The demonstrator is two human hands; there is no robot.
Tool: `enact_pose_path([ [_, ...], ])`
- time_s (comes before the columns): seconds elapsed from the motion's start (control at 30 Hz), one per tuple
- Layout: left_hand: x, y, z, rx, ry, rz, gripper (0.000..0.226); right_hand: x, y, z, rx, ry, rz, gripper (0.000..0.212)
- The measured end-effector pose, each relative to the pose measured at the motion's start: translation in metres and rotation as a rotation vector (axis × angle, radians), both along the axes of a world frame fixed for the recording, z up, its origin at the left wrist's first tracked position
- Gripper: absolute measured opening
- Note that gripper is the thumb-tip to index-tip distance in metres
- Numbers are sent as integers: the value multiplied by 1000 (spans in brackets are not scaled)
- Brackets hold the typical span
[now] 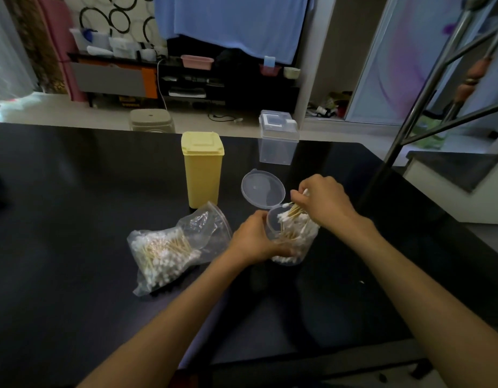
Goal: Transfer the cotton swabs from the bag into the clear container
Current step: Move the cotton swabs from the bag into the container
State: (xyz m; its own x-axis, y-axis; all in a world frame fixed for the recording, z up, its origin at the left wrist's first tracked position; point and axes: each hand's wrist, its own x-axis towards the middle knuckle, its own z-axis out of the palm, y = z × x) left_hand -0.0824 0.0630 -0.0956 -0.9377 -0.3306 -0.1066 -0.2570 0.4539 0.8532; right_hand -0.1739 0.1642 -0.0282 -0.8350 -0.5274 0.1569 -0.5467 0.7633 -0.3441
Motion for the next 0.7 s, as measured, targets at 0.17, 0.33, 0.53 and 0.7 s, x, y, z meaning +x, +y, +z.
enact_pose_path([
  [0.17, -1, 7, -5, -43, 55, 6, 99, -8, -21, 8, 161, -46, 17, 18],
  [0.33, 2, 8, -2, -42, 70, 2, 81, -3, -30, 1, 219, 42, 18, 20],
  [0.53, 1, 4, -3, -18, 116, 3, 57, 16, -13, -19, 31, 233, 103, 22],
  [0.7, 1, 3, -4, -10, 133, -3, 50, 28, -6, -29, 33, 297, 80, 19],
])
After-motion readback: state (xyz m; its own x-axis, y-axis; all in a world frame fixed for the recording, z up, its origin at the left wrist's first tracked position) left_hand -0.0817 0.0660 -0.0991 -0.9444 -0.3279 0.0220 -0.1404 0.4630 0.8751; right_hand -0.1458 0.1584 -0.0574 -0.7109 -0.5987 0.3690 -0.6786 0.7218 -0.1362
